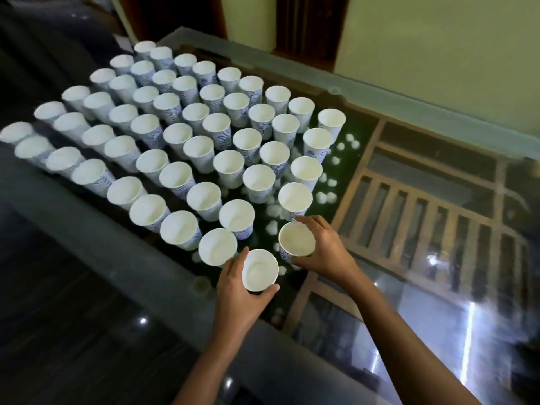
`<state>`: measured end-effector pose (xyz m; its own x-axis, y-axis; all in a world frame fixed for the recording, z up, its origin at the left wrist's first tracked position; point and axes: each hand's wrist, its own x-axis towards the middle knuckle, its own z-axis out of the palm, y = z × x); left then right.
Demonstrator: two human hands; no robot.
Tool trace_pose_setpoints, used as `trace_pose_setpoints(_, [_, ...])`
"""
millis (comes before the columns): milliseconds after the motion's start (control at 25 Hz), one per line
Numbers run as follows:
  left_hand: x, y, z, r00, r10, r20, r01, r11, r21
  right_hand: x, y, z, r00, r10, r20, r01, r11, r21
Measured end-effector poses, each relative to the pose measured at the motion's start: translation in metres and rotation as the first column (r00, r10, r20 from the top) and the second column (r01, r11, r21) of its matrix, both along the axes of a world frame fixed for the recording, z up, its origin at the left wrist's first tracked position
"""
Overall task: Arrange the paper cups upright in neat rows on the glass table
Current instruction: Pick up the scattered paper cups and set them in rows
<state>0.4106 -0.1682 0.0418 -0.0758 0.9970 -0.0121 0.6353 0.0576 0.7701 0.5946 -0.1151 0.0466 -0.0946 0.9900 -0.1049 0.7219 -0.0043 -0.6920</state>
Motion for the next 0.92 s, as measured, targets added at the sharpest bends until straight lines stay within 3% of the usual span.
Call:
trace_pose_setpoints(200, [-0.014,-0.002,-0.002,0.999,-0.039,0.013,0.04,0.998,-0.047,-0.03,0.01,-0.009,0.997,0.062,0.042,-0.062,0.998,0.013])
trace_pose_setpoints(440, [-0.015,-0.004,-0.001,0.998,-0.068,0.011,0.068,0.996,-0.064,-0.04,0.009,-0.01,1.0,-0.023,0.012,0.023,0.999,0.033])
trace_pose_setpoints(720, [-0.007,-0.003,0.006,0.969,-0.19,-0.159,0.205,0.975,0.087,-0.011,-0.024,-0.005,0.991,-0.115,0.061,0.115,0.993,0.011])
trace_pose_setpoints(920, [0.037,0.009,0.015,0.91,-0.361,-0.203,0.395,0.905,0.162,0.041,-0.078,0.013,0.95,-0.309,0.047,0.307,0.951,0.035])
